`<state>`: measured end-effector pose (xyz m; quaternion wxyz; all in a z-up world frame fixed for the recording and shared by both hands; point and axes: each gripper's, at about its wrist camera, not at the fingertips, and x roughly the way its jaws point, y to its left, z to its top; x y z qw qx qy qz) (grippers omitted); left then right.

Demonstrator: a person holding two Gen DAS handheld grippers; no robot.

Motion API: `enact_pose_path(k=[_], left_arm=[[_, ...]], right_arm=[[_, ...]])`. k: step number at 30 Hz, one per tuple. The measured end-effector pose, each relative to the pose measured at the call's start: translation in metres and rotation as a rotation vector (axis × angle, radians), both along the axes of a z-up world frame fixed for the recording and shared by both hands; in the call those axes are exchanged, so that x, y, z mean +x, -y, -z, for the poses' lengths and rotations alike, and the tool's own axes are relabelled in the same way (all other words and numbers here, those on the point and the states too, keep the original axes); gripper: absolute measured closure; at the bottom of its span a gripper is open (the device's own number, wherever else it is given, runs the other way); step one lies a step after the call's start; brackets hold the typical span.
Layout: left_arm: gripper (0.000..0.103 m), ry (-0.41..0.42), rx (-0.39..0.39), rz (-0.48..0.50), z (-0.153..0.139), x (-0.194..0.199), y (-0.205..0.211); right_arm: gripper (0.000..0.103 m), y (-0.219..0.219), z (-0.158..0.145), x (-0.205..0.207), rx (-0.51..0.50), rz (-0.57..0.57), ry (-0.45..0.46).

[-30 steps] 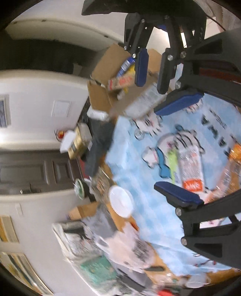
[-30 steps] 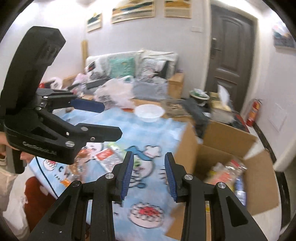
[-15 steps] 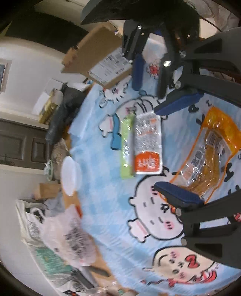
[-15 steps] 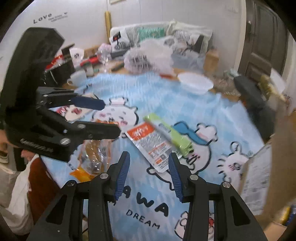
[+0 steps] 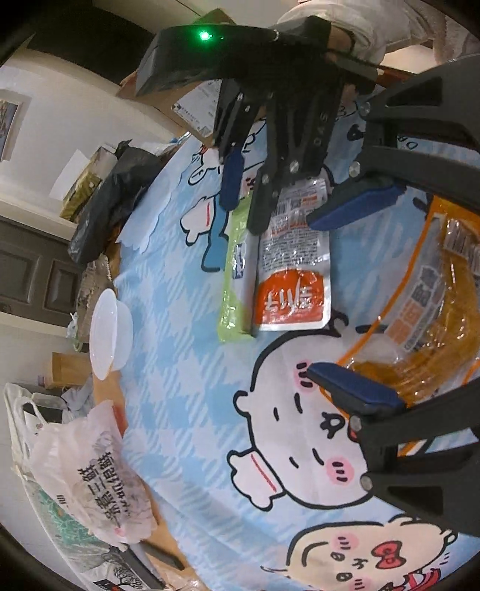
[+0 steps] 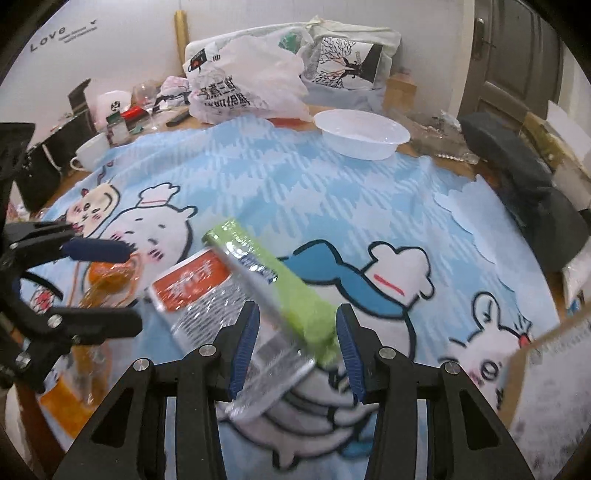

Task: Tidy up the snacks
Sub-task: 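Grasp the green wafer stick with the right gripper while the left grasps the sauce packet, then lift the green wafer stick with the right gripper while the left lifts the sauce packet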

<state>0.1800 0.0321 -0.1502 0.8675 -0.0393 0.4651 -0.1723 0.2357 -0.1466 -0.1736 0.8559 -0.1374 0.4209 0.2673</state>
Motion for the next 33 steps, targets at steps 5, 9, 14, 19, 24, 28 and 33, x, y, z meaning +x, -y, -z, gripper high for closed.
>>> enact_pose_path(k=[5, 9, 14, 19, 24, 28, 33], left_arm=[[0.032, -0.013, -0.018, -0.011, 0.005, 0.006, 0.000], [0.032, -0.015, -0.028, -0.009, 0.006, 0.008, 0.003], [0.032, -0.021, -0.042, 0.011, 0.006, 0.004, 0.011], [0.033, -0.054, -0.081, 0.051, 0.007, -0.002, 0.022], [0.034, -0.114, -0.116, 0.088, 0.014, -0.006, 0.036], [0.034, -0.111, -0.084, 0.072, 0.014, 0.000, 0.046], [0.034, -0.111, -0.026, 0.049, 0.016, 0.021, 0.059]], right_arm=[[0.057, -0.011, 0.009, 0.012, -0.012, -0.024, 0.016], [0.055, -0.013, 0.012, 0.014, -0.019, -0.020, 0.006], [0.074, -0.008, 0.008, 0.003, -0.077, 0.050, 0.031], [0.076, 0.025, 0.003, -0.011, -0.037, 0.193, 0.006], [0.076, 0.050, -0.003, -0.038, -0.049, 0.280, 0.040], [0.076, 0.062, 0.001, -0.053, -0.025, 0.294, 0.032], [0.077, 0.071, 0.003, -0.065, 0.025, 0.285, 0.012]])
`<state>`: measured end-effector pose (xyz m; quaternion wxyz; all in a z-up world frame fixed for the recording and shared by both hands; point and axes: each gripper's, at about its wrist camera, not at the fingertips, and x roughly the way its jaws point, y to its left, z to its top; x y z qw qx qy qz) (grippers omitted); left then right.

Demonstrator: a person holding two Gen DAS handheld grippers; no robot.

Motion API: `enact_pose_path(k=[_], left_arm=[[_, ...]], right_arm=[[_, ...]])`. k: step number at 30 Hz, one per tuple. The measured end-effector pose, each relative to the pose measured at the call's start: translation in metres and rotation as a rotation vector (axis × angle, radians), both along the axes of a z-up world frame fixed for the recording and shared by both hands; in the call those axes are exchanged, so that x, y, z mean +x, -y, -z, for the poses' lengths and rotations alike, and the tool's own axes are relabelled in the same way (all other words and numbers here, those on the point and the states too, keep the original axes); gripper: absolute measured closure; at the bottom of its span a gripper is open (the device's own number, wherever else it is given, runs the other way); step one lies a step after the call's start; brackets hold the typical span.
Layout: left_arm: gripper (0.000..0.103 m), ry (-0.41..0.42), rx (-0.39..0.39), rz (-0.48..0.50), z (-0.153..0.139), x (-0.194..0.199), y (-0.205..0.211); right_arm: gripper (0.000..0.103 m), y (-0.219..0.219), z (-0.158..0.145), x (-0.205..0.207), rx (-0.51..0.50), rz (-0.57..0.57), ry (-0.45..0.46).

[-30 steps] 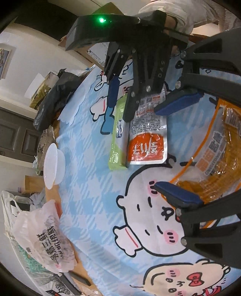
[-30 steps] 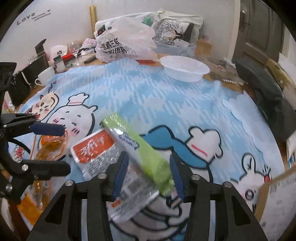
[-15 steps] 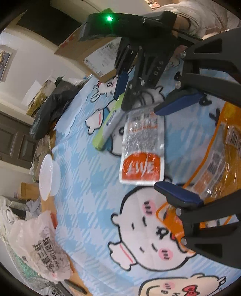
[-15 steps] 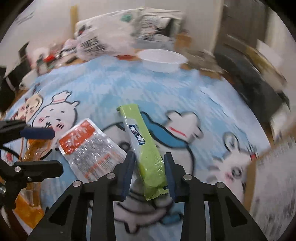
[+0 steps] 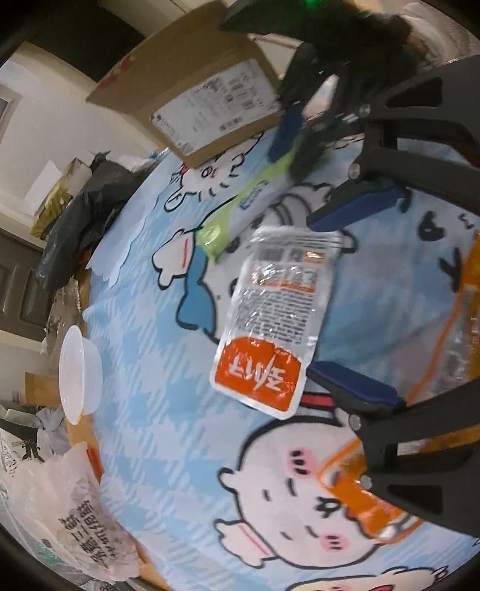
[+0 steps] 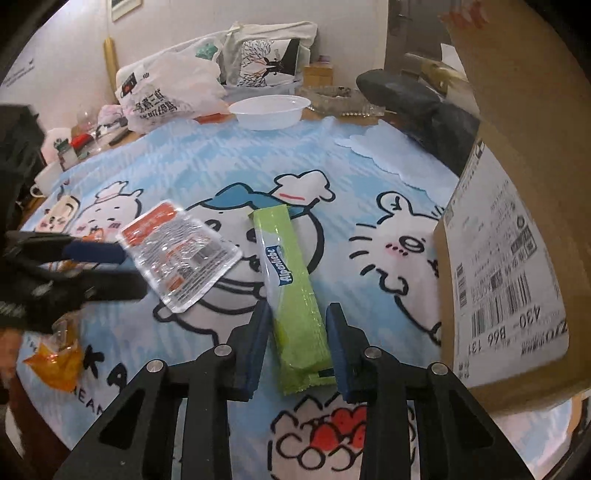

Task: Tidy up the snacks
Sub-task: 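Lift the green wafer stick with the right gripper while the left lifts the sauce packet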

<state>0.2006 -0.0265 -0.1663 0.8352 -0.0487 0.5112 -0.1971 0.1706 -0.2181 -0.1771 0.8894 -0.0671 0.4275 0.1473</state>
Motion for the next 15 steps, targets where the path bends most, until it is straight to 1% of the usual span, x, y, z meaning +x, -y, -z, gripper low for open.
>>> enact_pose_path(k=[2, 9, 13, 15], left_arm=[[0.034, 0.016, 0.014, -0.008, 0.000, 0.009, 0.005], [0.033, 0.045, 0.104, -0.016, 0.002, 0.044, 0.033], [0.033, 0.085, 0.185, 0.014, 0.005, 0.046, 0.048], [0.036, 0.111, 0.224, 0.025, 0.006, 0.042, 0.050]], right_arm=[[0.077, 0.003, 0.001, -0.002, 0.040, -0.020, -0.016], [0.077, 0.007, 0.001, -0.005, 0.047, -0.037, -0.007], [0.077, 0.006, 0.001, -0.006, 0.047, -0.040, 0.007], [0.077, 0.006, 0.002, -0.007, 0.045, -0.034, 0.011]])
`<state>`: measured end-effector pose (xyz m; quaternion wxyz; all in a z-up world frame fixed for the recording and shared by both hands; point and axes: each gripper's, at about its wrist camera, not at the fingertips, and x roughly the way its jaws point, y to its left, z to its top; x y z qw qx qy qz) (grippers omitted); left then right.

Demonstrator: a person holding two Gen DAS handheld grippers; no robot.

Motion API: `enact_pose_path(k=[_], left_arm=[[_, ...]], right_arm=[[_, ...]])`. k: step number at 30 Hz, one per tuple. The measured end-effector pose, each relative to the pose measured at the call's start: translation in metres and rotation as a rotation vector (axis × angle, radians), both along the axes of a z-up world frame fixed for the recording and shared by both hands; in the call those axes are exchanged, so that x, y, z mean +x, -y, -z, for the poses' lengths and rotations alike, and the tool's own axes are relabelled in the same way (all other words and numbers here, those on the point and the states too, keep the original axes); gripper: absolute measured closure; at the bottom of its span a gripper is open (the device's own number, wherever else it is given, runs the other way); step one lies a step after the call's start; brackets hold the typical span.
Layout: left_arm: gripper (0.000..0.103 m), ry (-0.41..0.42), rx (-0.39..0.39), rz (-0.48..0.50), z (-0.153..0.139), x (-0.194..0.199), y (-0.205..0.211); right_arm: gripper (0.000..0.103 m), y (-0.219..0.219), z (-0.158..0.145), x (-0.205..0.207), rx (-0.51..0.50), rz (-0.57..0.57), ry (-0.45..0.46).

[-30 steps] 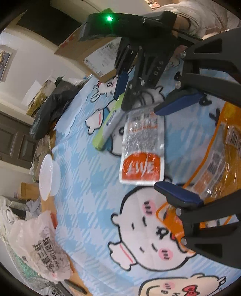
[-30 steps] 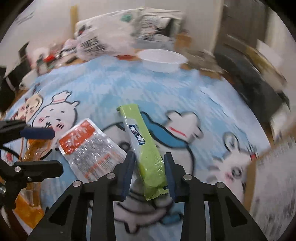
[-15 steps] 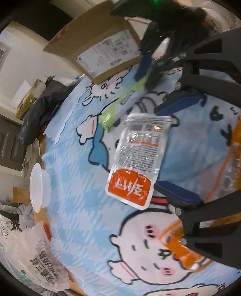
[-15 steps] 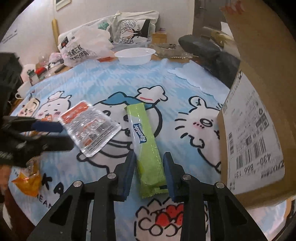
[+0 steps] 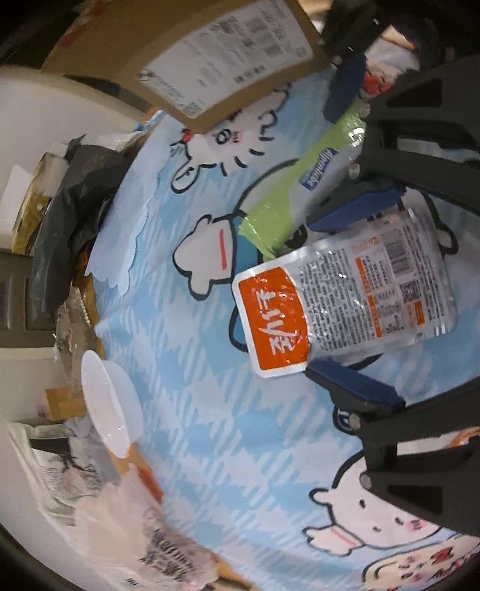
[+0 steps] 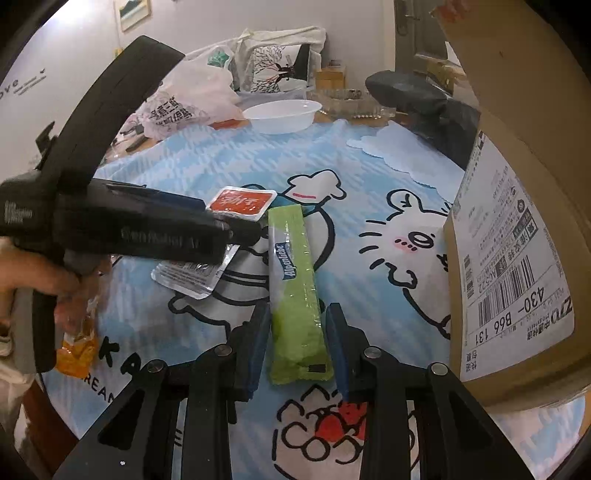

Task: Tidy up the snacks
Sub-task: 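Lift the green wafer stick with the right gripper while the left lifts the sauce packet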

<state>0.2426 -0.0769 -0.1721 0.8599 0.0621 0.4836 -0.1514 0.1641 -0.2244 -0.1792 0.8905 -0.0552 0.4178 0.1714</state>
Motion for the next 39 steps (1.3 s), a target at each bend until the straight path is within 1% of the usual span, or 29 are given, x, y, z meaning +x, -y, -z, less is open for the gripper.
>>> enact_pose_path(k=[5, 9, 10, 11, 13, 19, 21, 22, 24, 27, 31, 36, 37, 38, 39], left_arm=[[0.036, 0.012, 0.009, 0.022, 0.001, -0.008, -0.002], [0.036, 0.002, -0.018, 0.061, -0.001, -0.019, -0.009], [0.036, -0.001, -0.021, 0.075, -0.001, -0.022, -0.011], [0.036, -0.004, -0.020, 0.089, -0.001, -0.024, -0.013], [0.036, -0.007, -0.023, 0.099, -0.002, -0.029, -0.016], [0.035, -0.008, -0.013, 0.056, -0.002, -0.044, -0.030], [0.032, -0.009, -0.010, 0.044, -0.001, -0.049, -0.032], [0.032, -0.008, -0.007, 0.033, 0.000, -0.052, -0.034], [0.029, -0.002, 0.002, 0.011, 0.001, -0.058, -0.038], [0.029, 0.004, -0.017, -0.004, 0.001, -0.064, -0.042], [0.029, 0.003, -0.034, -0.024, 0.000, -0.063, -0.040], [0.029, 0.009, -0.002, -0.022, 0.001, -0.059, -0.025], [0.029, 0.016, 0.005, -0.030, 0.001, -0.058, -0.024], [0.035, 0.030, 0.009, -0.042, 0.001, -0.059, -0.024], [0.037, 0.038, 0.003, -0.052, 0.001, -0.058, -0.026]], right_arm=[[0.076, -0.002, 0.003, -0.001, -0.003, 0.003, 0.007], [0.076, -0.004, 0.001, 0.002, 0.006, 0.000, 0.006], [0.075, -0.006, 0.001, 0.004, -0.005, -0.010, 0.005], [0.070, -0.008, 0.001, 0.006, -0.012, -0.022, 0.001], [0.069, -0.012, 0.002, 0.009, -0.023, -0.048, -0.004], [0.070, -0.019, 0.005, 0.017, -0.059, -0.052, 0.030], [0.076, -0.022, 0.005, 0.018, -0.067, -0.055, 0.037], [0.081, -0.022, 0.005, 0.019, -0.079, -0.052, 0.045], [0.082, -0.023, 0.006, 0.017, -0.087, -0.046, 0.055], [0.082, -0.022, 0.005, 0.015, -0.086, -0.041, 0.054], [0.081, -0.023, 0.005, 0.014, -0.089, -0.043, 0.050], [0.080, -0.027, 0.005, 0.017, -0.111, -0.049, 0.045], [0.080, -0.029, 0.004, 0.018, -0.114, -0.052, 0.044], [0.080, -0.029, 0.004, 0.020, -0.117, -0.055, 0.043], [0.080, -0.030, 0.004, 0.021, -0.118, -0.057, 0.042]])
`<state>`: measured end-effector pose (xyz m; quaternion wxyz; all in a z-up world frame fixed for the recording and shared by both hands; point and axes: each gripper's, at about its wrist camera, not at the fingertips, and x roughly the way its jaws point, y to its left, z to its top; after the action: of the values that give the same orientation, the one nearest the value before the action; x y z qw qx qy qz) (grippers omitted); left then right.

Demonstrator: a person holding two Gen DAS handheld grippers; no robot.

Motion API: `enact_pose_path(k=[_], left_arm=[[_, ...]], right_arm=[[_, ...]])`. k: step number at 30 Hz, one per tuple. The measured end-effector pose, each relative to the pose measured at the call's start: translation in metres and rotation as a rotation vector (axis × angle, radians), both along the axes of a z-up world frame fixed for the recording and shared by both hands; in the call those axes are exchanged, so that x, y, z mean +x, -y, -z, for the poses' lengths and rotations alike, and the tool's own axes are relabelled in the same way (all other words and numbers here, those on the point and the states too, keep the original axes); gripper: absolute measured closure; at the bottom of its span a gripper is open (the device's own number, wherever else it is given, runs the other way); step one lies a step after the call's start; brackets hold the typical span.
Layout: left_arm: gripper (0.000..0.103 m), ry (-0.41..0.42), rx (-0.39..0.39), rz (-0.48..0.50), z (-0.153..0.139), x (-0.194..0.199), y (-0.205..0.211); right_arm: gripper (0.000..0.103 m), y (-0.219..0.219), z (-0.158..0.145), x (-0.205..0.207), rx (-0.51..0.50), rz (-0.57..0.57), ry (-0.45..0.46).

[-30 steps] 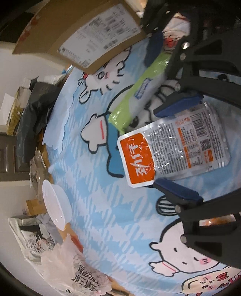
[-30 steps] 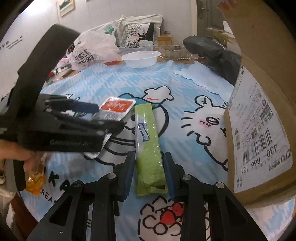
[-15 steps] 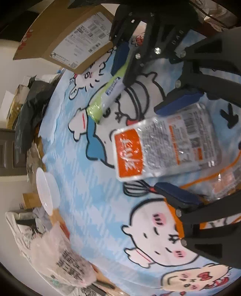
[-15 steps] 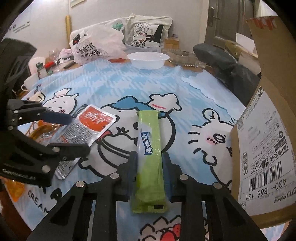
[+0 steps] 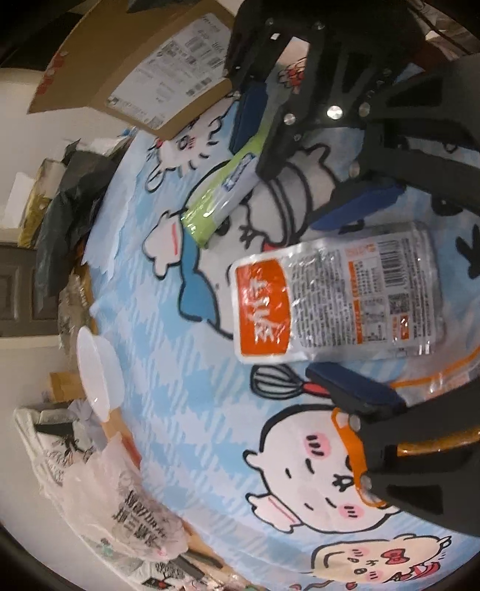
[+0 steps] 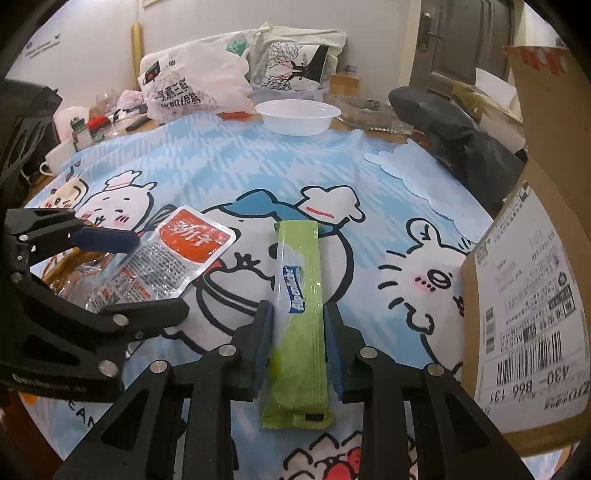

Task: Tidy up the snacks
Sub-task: 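Lift the green wafer stick with the right gripper while the left lifts the sauce packet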

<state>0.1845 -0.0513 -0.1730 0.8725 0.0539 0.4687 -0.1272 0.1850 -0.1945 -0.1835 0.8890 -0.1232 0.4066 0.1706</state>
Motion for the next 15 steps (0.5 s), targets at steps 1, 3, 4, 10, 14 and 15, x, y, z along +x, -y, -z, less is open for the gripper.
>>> enact_pose_path(k=[1, 3, 4, 10, 14, 15], left_arm=[[0.038, 0.002, -0.003, -0.001, 0.000, 0.000, -0.001], [0.038, 0.010, -0.001, 0.009, 0.000, -0.001, -0.001], [0.038, 0.009, -0.003, 0.009, 0.000, -0.001, -0.001], [0.038, 0.029, -0.035, 0.001, -0.010, -0.006, -0.009], [0.038, 0.074, -0.044, -0.008, -0.028, -0.014, -0.017], [0.038, 0.088, -0.053, -0.013, -0.034, -0.016, -0.020]], right_arm=[[0.080, -0.001, 0.000, 0.001, -0.002, -0.005, 0.002], [0.081, -0.003, 0.000, 0.002, -0.013, -0.012, 0.012], [0.082, -0.004, 0.001, 0.002, -0.016, -0.014, 0.015], [0.082, -0.002, -0.003, -0.004, 0.007, -0.009, 0.025], [0.082, -0.003, -0.024, -0.020, 0.021, -0.021, 0.080], [0.082, -0.004, -0.031, -0.023, 0.023, -0.027, 0.092]])
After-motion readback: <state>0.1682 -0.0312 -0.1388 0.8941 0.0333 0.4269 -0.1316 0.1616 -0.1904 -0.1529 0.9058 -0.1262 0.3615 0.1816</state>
